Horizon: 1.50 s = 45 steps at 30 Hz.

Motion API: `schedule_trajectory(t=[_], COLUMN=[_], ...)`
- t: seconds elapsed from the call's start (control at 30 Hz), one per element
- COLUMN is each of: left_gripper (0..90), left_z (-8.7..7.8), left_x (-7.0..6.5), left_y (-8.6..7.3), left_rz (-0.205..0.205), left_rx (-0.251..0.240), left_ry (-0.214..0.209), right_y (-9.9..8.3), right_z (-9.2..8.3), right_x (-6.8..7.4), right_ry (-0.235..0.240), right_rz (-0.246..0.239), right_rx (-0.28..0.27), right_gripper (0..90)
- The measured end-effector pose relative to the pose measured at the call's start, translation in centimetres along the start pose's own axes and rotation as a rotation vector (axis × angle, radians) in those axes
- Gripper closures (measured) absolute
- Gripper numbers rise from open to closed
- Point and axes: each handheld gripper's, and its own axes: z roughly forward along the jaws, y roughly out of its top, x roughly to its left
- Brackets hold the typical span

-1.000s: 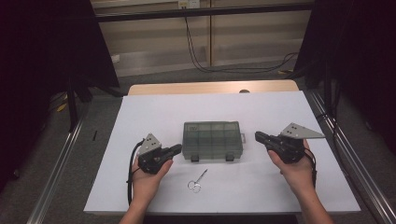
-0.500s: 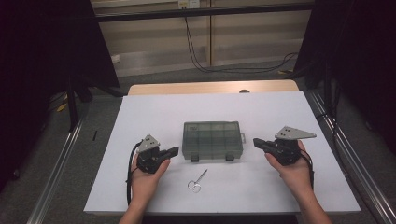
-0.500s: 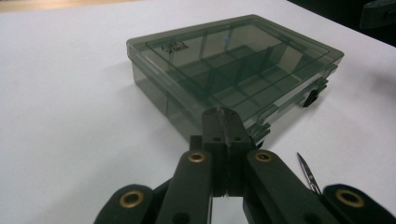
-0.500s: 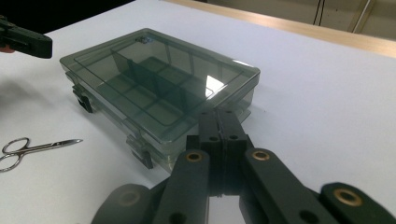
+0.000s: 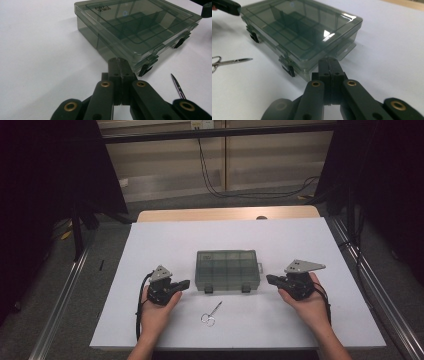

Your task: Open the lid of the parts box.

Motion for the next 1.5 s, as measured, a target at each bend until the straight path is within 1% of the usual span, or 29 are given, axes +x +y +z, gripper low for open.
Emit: schedule_trajectory(t=[0.03,0.1,0.2,0.23,0.3,0.4,0.5,0.57,0.83,0.9,1.07,1.2,1.27,1.47,1.5], left_gripper=[90.0,90.0,90.0,90.0,90.0,90.0,90.0,90.0,90.0,90.0,90.0,90.0,90.0,90.0,90.0], left_z=[0.0,0.2,0.3,0.4,0.4,0.6,0.7,0.7,0.8,0.8,0.8,0.9,0.8,0.8,0.8], left_x=[0.0,0.0,0.0,0.0,-0.1,-0.1,-0.1,-0.2,-0.3,-0.4,-0.4,-0.4,-0.4,-0.4,-0.3], left_y=[0.0,-0.1,-0.1,-0.1,-0.1,-0.2,-0.2,-0.2,-0.2,-0.2,-0.2,-0.2,-0.2,-0.2,-0.2], left_rz=[0.000,0.001,0.001,0.005,-0.002,0.001,0.006,0.002,0.004,0.007,0.010,0.012,0.005,0.002,0.003], left_rx=[0.000,0.012,0.022,0.031,0.034,0.045,0.051,0.050,0.050,0.052,0.054,0.055,0.048,0.049,0.047], left_ry=[0.000,-0.001,-0.004,0.001,0.002,-0.014,-0.016,-0.016,-0.022,-0.023,-0.023,-0.026,-0.028,-0.036,-0.045], right_y=[0.0,-0.2,-0.3,-0.3,-0.3,-0.4,-0.4,-0.3,-0.2,-0.2,-0.2,-0.1,-0.1,0.1,0.1], right_z=[0.0,0.5,0.8,1.0,1.1,1.3,1.4,1.4,1.4,1.4,1.5,1.4,1.3,1.1,1.1], right_x=[0.0,0.2,0.4,0.5,0.6,0.8,0.9,1.0,1.3,1.4,1.4,1.4,1.3,1.3,1.3], right_ry=[0.000,0.005,0.011,0.012,0.014,0.018,0.024,0.028,0.037,0.030,0.030,0.027,0.033,0.041,0.043], right_rz=[0.000,-0.006,-0.015,-0.025,-0.030,-0.042,-0.047,-0.058,-0.069,-0.070,-0.071,-0.062,-0.056,-0.045,-0.042], right_rx=[0.000,0.032,0.049,0.065,0.071,0.085,0.091,0.097,0.097,0.103,0.105,0.095,0.086,0.072,0.061], right_gripper=[90.0,90.0,90.0,90.0,90.0,90.0,90.0,90.0,90.0,90.0,90.0,90.0,90.0,90.0,90.0])
